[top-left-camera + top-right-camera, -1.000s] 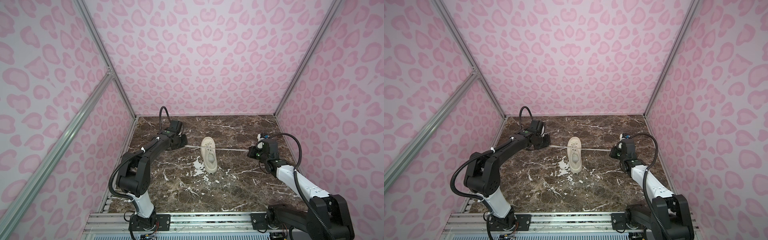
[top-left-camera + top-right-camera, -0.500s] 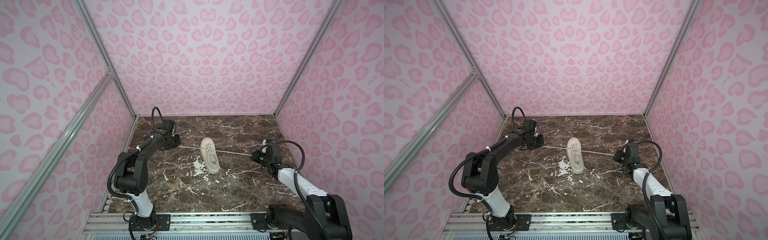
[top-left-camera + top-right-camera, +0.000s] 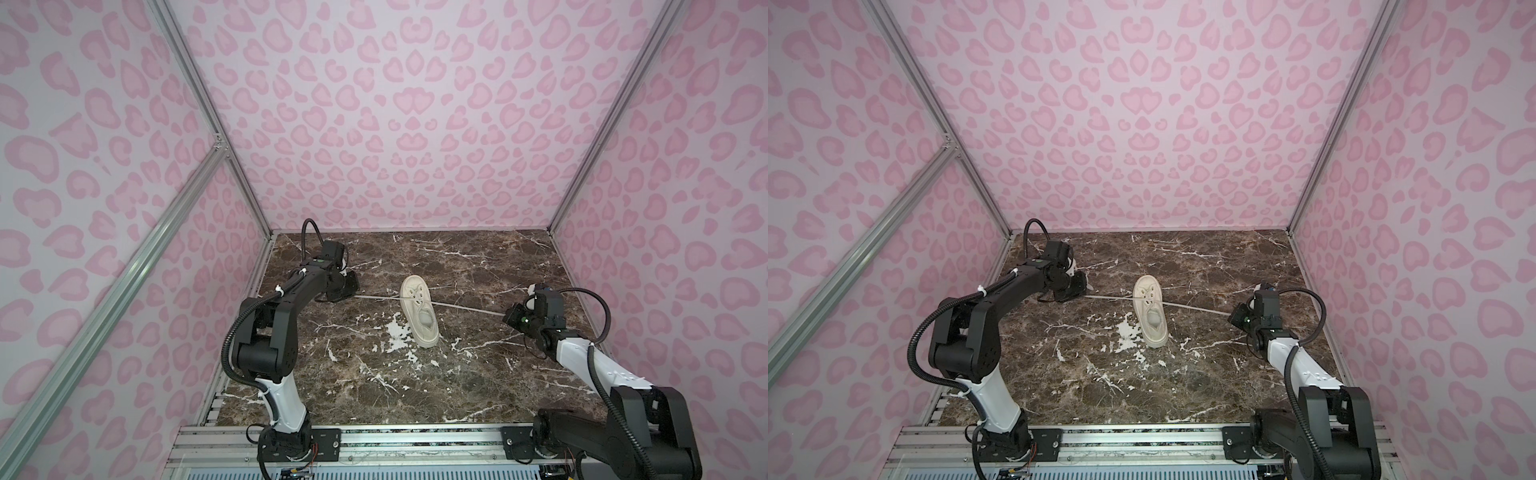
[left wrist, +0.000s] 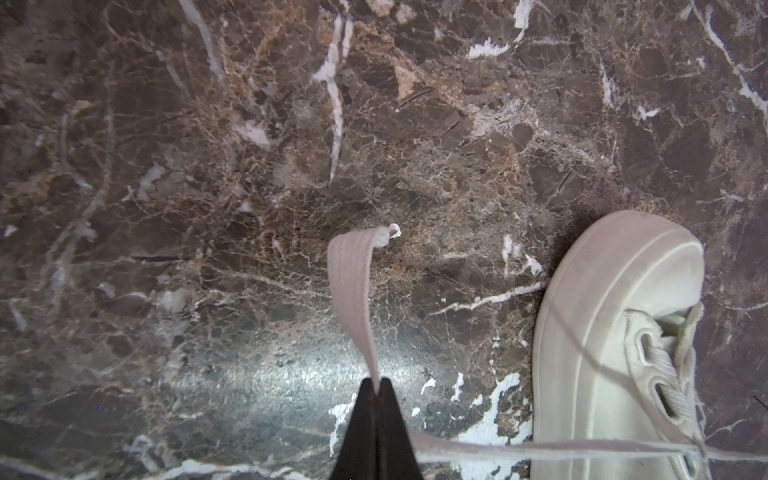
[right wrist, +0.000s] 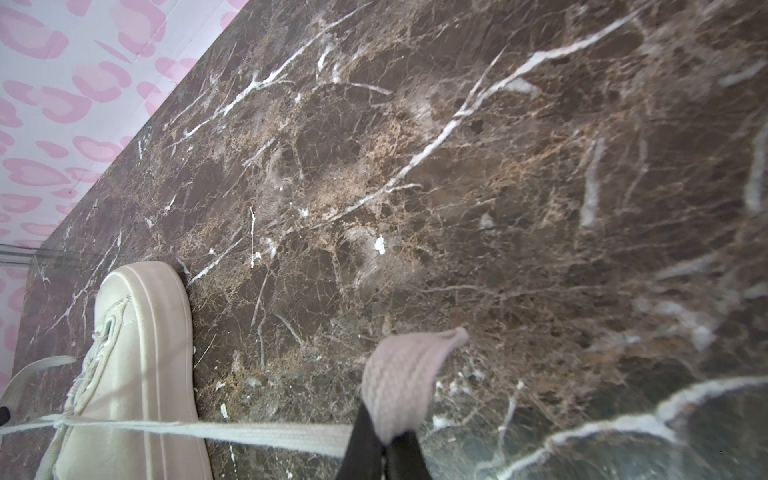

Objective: Tie the shoes

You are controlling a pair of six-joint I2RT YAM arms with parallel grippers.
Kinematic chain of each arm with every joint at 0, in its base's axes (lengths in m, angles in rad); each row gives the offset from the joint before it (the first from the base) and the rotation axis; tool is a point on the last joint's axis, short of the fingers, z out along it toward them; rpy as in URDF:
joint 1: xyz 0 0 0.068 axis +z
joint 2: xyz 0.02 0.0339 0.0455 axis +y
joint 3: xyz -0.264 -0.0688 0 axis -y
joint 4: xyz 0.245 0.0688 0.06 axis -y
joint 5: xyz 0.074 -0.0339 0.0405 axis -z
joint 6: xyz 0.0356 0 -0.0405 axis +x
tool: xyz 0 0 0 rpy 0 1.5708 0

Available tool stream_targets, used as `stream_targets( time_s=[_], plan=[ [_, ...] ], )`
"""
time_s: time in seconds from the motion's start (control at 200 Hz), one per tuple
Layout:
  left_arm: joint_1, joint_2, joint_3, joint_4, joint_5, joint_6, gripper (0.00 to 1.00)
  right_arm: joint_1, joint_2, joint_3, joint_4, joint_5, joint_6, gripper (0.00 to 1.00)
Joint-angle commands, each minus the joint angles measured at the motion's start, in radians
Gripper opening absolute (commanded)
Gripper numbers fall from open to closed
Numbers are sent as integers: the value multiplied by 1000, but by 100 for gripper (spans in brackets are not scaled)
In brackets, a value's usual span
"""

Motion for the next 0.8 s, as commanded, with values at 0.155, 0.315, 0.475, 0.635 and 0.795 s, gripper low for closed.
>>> stream_targets(
  time_s=[0.155,0.315,0.475,0.635,0.795],
  plan=[
    [29,38,29,13,-85,14,3,-23,2,-14,-6,116,3,0],
    [52,49,71,16,-69,7,4,-32,-11,-14,-11,121,2,0],
    [52,62,85,22,-36,2,3,-38,-21,-16,-17,115,2,0],
    [52,97,140,17,18,2,3,-34,-61,-21,-21,92,23,0],
    [51,141,229,0,33,4,3,-8,-152,-44,-66,119,44,0]
  ],
)
